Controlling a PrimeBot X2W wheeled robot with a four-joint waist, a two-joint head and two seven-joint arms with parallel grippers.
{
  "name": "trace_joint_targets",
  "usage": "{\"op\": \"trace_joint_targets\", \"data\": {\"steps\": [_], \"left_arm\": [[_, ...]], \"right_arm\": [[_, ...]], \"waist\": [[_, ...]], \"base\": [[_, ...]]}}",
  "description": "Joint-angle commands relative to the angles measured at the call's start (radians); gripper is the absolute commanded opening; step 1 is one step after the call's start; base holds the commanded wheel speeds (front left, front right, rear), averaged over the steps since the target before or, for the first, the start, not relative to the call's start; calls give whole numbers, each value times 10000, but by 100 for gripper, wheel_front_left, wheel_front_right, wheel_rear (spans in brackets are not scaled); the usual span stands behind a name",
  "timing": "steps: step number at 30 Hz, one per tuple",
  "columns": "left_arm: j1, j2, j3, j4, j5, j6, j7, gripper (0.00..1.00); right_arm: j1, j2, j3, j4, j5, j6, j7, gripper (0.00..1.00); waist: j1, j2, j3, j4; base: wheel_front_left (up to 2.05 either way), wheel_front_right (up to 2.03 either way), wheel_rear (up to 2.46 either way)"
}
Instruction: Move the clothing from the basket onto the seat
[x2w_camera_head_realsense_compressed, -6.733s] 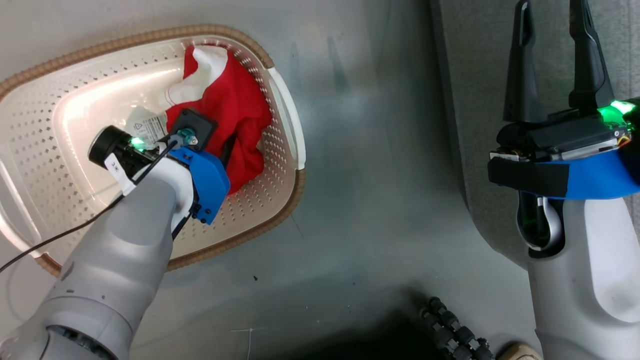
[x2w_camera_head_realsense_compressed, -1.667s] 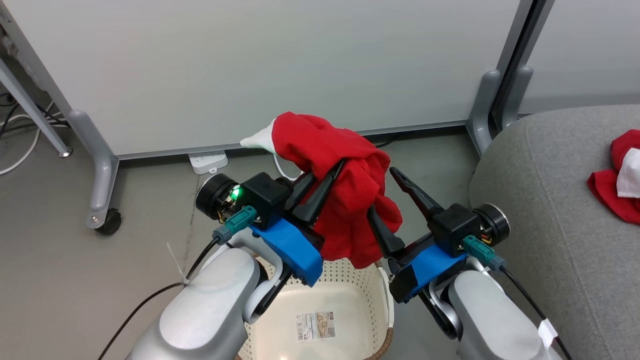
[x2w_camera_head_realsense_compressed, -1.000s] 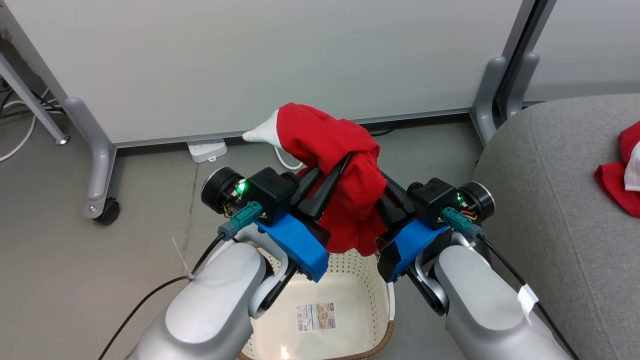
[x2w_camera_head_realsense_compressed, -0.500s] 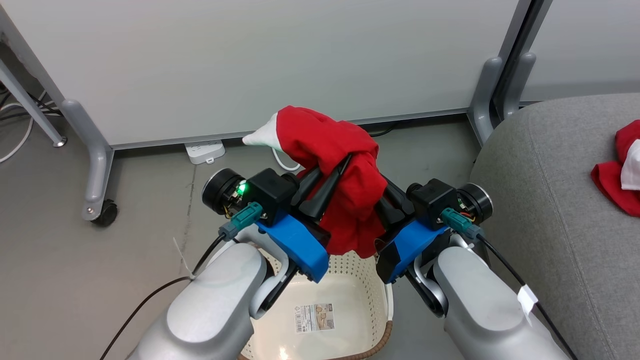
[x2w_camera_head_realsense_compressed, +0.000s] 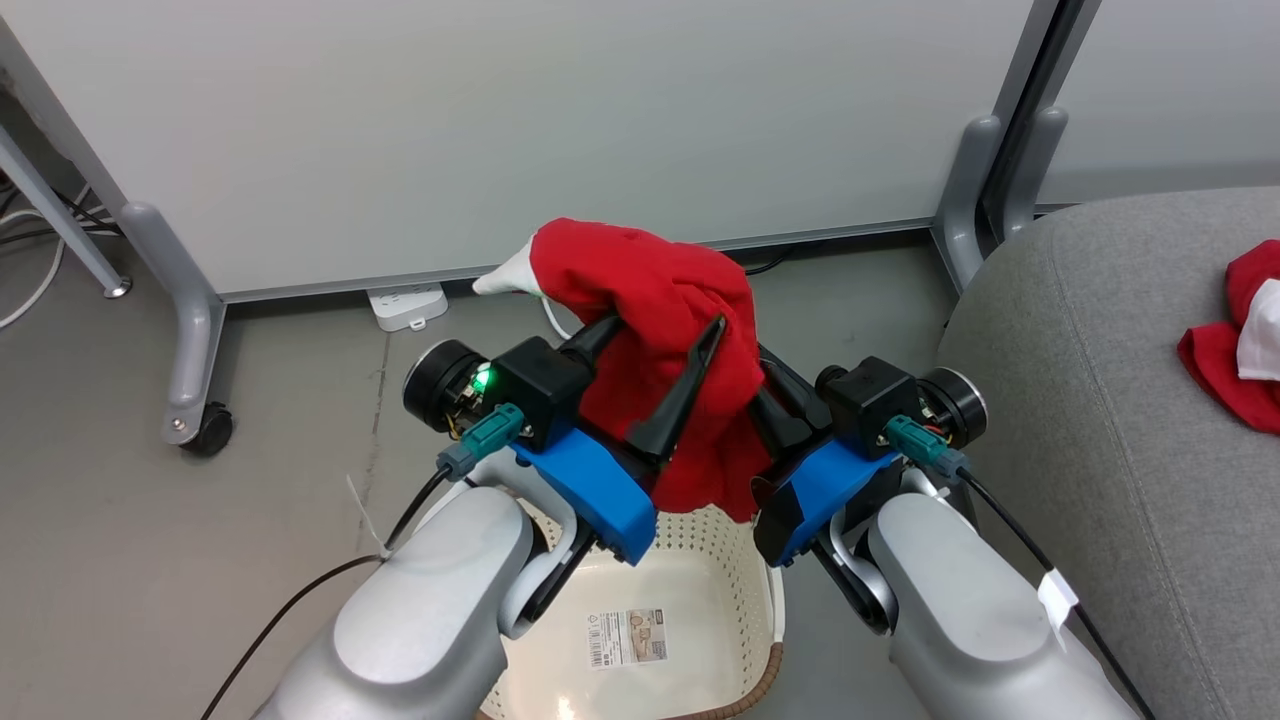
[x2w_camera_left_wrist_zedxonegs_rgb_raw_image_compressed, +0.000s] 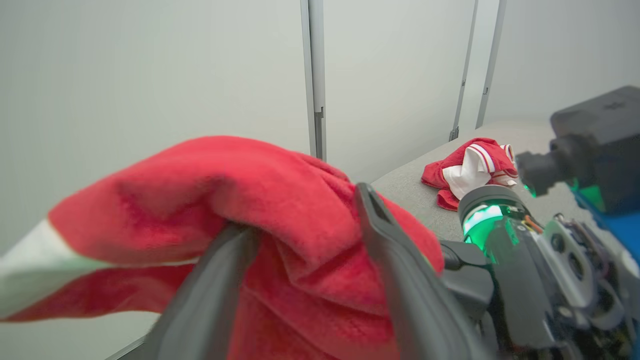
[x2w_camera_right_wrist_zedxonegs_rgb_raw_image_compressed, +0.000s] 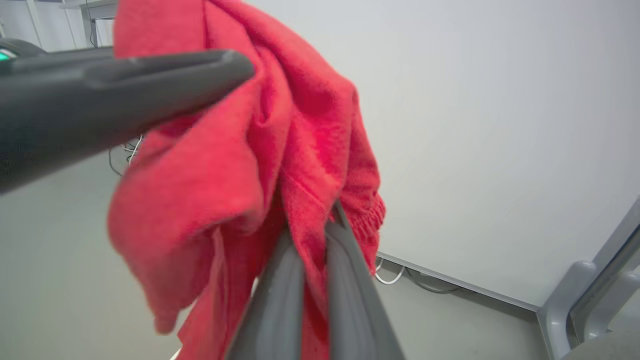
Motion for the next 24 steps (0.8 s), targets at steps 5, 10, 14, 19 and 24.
{"op": "trace_joint_targets", "data": {"steps": [5,10,14,19,24], "left_arm": [[-101,40,-8,63,-46,72,-71,100],[-7,140,-37,80,-51,105,-89,100],[112,232,-72,82,-66,139,-92,100],[143,333,-157,36,-13,164,-64,100],[-5,420,-204,-53,31,174,-30,100]], "right_arm": [[96,25,-285,-38,-57,-7,-3,0],[139,20,-660,-151,-130,-7,-3,0],[186,-19,-1023,-316,-232,-7,-5,0],[264,-92,-1551,-606,-310,-7,-3,0],[285,-140,-2080,-988,-379,-7,-3,0]], "waist": [[0,0,44,-60],[0,0,153,-251],[0,0,311,-492],[0,0,544,-864],[0,0,860,-1324]], "base": [[0,0,0],[0,0,0],[0,0,0],[0,0,0],[0,0,0]]}}
